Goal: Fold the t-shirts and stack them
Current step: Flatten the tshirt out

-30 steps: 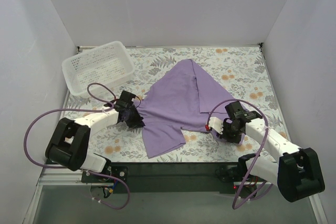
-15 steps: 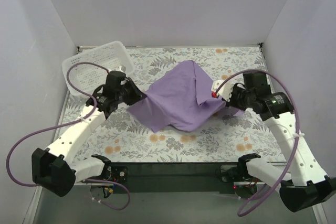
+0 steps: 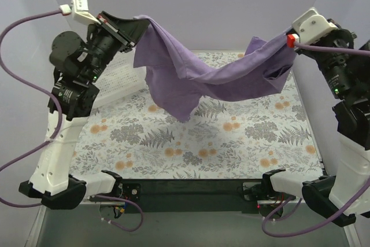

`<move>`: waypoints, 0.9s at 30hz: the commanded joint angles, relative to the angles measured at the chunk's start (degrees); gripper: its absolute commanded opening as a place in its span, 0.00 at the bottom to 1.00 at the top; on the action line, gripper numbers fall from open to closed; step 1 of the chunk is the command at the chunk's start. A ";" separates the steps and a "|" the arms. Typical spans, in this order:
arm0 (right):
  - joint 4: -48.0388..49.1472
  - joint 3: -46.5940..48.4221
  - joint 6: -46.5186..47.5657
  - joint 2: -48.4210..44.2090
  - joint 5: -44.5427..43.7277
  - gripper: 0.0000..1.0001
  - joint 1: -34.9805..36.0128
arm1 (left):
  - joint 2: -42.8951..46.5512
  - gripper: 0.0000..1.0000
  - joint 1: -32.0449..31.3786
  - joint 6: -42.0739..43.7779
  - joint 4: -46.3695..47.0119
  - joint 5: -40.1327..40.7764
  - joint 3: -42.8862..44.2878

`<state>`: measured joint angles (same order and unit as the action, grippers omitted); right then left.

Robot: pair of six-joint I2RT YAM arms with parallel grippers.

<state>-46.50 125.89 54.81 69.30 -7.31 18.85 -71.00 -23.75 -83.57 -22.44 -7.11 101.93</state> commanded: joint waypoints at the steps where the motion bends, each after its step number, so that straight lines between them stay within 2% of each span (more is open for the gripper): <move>1: 9.49 -0.63 -0.93 -2.58 -7.01 0.01 -0.13 | 2.09 0.00 0.19 -0.19 4.59 -0.36 5.90; 5: 10.99 -2.22 -1.54 -4.70 -6.93 0.01 -0.13 | 3.15 0.00 0.19 -0.10 4.33 1.04 8.02; 8: 11.34 -6.43 -1.63 -5.57 -6.75 0.01 -0.13 | 3.94 0.00 0.19 -0.10 4.42 4.02 4.43; 11: 13.53 -16.34 -1.20 -6.72 -7.19 0.01 -0.13 | 3.94 0.00 0.19 0.25 4.51 8.32 -2.33; 14: 18.34 -25.23 0.64 -6.02 -8.85 0.01 -0.39 | 0.88 0.00 1.41 1.13 3.89 13.87 -5.42; 17: 23.02 -25.70 0.66 -2.78 -9.13 0.01 -3.02 | -5.09 0.00 6.50 -3.42 5.03 8.54 -3.42; 19: 24.18 -20.18 -1.27 2.12 -8.08 0.01 -5.65 | -10.45 0.00 11.87 -9.03 7.22 0.65 3.16; 20: 24.18 -13.02 -3.80 3.90 -6.59 0.01 -8.97 | -12.47 0.00 12.49 -9.85 7.84 -0.43 6.49; 21: 24.18 -9.73 -4.79 5.57 -5.88 0.01 -10.66 | -14.76 0.00 12.67 -10.29 7.76 -1.40 16.27; 23: 24.09 -1.14 -6.54 9.44 -4.30 0.01 -14.61 | -22.14 0.00 12.67 -12.57 7.23 -4.74 27.12; 25: 24.26 2.42 -6.64 10.85 -3.42 0.01 -16.99 | -27.75 0.00 12.67 -14.16 6.97 -5.80 39.15; 27: 25.40 3.14 -7.17 10.42 -2.27 0.01 -18.23 | -27.36 0.00 12.76 -15.48 10.19 -7.21 40.72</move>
<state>-29.50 122.91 50.22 84.38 -11.11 2.55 -103.94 -10.74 -95.00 -19.05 -9.41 133.91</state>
